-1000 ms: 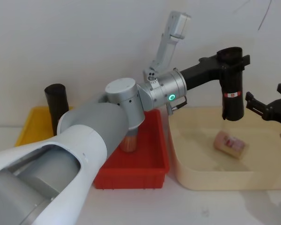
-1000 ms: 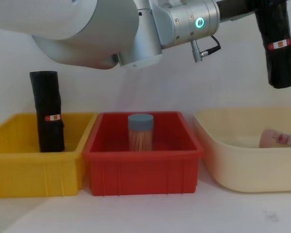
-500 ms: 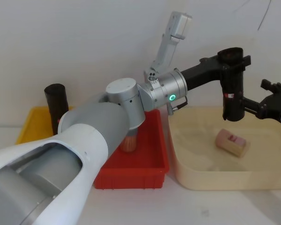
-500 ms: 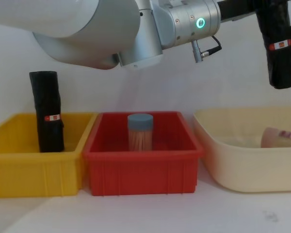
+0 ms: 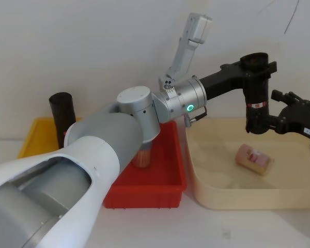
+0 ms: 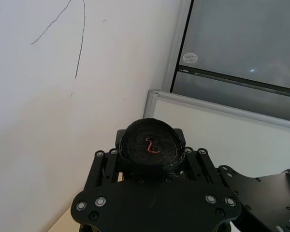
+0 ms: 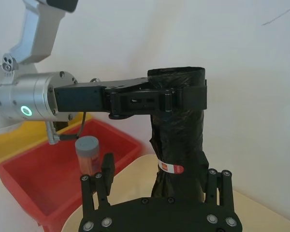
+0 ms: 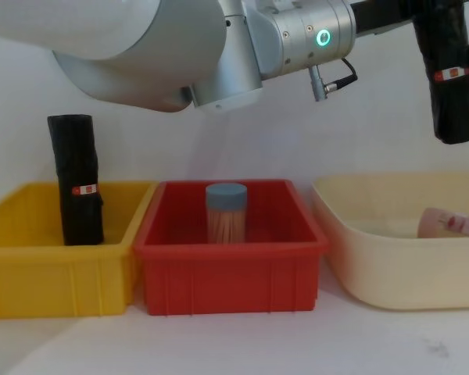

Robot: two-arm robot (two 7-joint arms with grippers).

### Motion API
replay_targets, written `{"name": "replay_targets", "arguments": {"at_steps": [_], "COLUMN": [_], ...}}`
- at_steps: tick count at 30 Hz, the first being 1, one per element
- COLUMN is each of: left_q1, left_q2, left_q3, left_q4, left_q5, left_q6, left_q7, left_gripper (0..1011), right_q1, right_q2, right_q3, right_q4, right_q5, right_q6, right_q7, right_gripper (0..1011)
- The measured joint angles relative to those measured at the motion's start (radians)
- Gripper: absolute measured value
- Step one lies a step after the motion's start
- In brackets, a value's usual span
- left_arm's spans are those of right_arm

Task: Pick up the garbage bag with the one hand and transfer it to the other hand.

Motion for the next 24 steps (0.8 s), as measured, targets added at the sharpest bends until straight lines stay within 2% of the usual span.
{"name": "replay_targets", "arguments": {"at_steps": [9,17,24], "left_q1": [-0.001,-0.002,-0.002], "left_q2": [-0.001,-0.001,-0.001], "left_q3": [0.000,0.000,0.000], "left_q4": [0.002,0.003,0.003], "left_q5": [-0.001,-0.001,-0.001], "left_q6": [-0.001,-0.001,-0.001], "left_q7": [-0.001,-0.001,-0.001], "left_gripper": [542,542,542], "right_q1": [0.045,0.085,0.106], "right_q2": [-0.002,-0.024,-0.035], "right_q3": [-0.037,-0.068,-0.087], "right_q4": [0.047,0.098,0.120], "right_q5": [-0.033,-0.094,-0.121], "right_q6": [-0.004,-0.012,-0.009], "right_q7": [-0.020,-0.112,-0.151], "right_gripper": [999,999,999]}}
